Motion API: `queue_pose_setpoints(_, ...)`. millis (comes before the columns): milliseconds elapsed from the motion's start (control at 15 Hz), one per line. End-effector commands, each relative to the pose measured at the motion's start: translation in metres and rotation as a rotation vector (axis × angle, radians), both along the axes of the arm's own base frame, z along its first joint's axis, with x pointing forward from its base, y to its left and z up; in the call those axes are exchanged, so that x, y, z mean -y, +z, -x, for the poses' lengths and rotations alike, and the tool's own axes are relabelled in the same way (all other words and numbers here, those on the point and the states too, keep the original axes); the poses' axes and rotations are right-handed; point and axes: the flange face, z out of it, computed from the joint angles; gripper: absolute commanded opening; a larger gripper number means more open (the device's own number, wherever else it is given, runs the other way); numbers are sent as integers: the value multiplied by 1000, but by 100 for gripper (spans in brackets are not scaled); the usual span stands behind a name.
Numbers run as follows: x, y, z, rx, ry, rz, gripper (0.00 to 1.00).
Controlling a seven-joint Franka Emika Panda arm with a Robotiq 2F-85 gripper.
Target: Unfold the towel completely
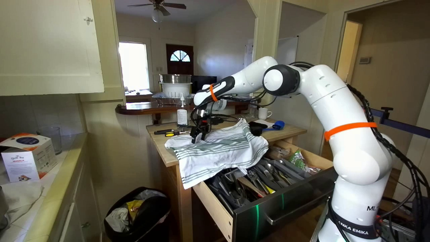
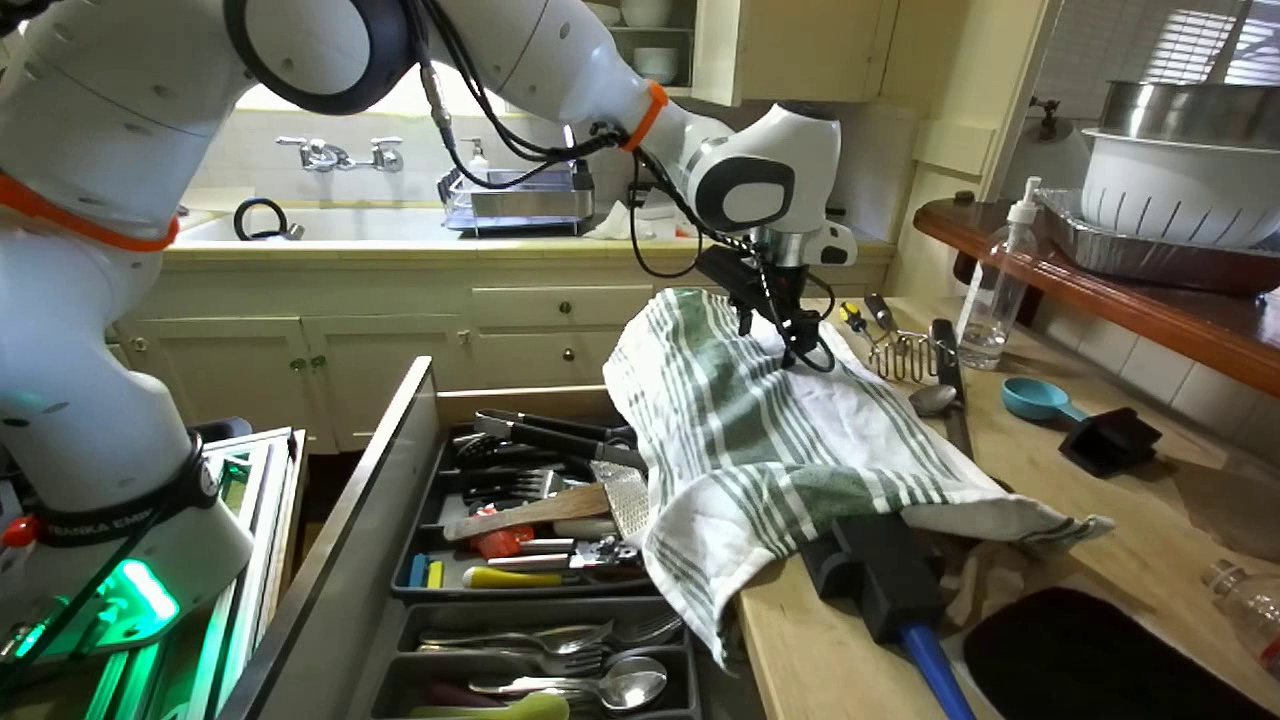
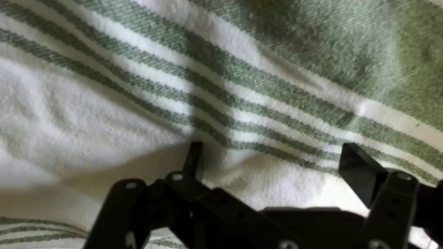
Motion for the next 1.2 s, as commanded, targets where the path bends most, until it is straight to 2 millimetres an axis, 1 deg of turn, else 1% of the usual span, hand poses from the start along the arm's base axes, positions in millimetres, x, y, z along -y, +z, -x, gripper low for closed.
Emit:
queue_pose_setpoints(0,-17,-17,-16,32,62,24,100)
queue_pose_setpoints(400,-34,-24,-31,46,82,-4,100)
queue_pose_setpoints(667,-41,-18,-39,81,100,-9,100)
queue_pose_setpoints(800,-40,-3,-36,83,110,-20,100)
queue_pose_setpoints(867,-37,9,-29,55,92,-30,100)
queue_pose_setpoints(933,-32,23,-20,30,76,-17,100)
queue_pose_setpoints(1133,-10,79,11,47,2,13,100)
